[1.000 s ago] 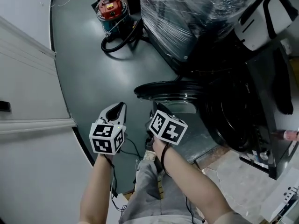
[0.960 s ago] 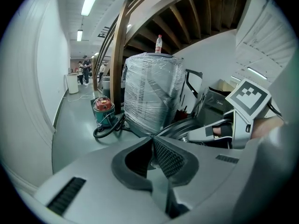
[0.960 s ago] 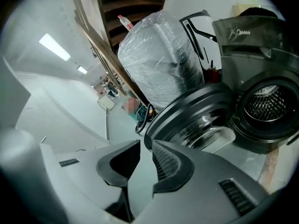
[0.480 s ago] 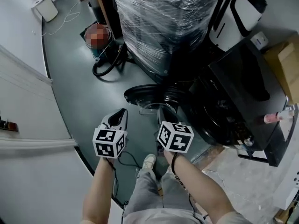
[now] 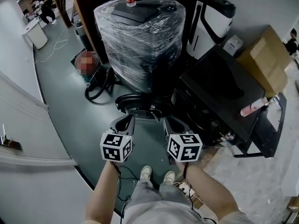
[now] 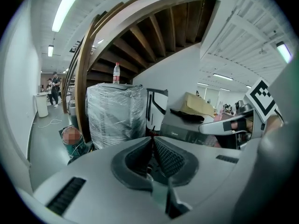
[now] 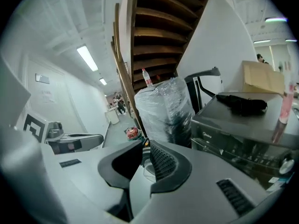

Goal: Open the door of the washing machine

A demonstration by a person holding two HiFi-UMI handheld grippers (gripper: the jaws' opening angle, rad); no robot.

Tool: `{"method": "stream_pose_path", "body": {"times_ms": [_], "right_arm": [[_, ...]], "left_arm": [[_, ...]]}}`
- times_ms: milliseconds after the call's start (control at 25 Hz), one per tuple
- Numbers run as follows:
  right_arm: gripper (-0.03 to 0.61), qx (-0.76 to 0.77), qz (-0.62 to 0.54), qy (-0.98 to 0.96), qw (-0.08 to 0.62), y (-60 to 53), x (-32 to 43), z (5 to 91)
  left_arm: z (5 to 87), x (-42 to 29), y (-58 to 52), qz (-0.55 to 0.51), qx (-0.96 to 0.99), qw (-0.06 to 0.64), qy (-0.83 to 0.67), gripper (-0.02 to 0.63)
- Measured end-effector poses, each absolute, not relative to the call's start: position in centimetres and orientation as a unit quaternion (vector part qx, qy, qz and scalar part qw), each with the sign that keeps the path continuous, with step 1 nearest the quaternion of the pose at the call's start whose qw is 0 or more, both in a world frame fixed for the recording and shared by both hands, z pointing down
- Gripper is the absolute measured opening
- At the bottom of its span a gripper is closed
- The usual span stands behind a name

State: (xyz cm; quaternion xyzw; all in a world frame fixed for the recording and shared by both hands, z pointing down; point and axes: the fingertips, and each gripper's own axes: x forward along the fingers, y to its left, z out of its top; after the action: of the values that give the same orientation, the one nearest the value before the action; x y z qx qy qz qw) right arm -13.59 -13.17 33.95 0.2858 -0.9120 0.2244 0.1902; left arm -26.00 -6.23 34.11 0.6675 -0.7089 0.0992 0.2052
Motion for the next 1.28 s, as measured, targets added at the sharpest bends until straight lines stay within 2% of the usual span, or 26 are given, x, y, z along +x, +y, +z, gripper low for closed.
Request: {"method": "stream_pose_path", "body": {"times_ms": [360, 800, 1280], "right_arm": [[0.075, 0.325, 0.154, -0.925, 0.127, -14.9, -5.0, 24.1], [0.075, 0.362, 0.087, -0.924, 0.082, -15.0, 3.9, 16.2], [0.065, 0.359, 0.006, -0.933, 0.030, -12.1, 10.1, 8.0]], "left_arm": [[27.0, -17.5, -9.2, 0.106, 0.736, 0.139, -0.654, 0.031], [16.3, -9.0, -10.6, 0.069, 0.802, 0.034, -0.593, 0.031], [10.2, -2.8, -9.1, 0.034, 0.832, -0.014, -0.554, 0.031]]}}
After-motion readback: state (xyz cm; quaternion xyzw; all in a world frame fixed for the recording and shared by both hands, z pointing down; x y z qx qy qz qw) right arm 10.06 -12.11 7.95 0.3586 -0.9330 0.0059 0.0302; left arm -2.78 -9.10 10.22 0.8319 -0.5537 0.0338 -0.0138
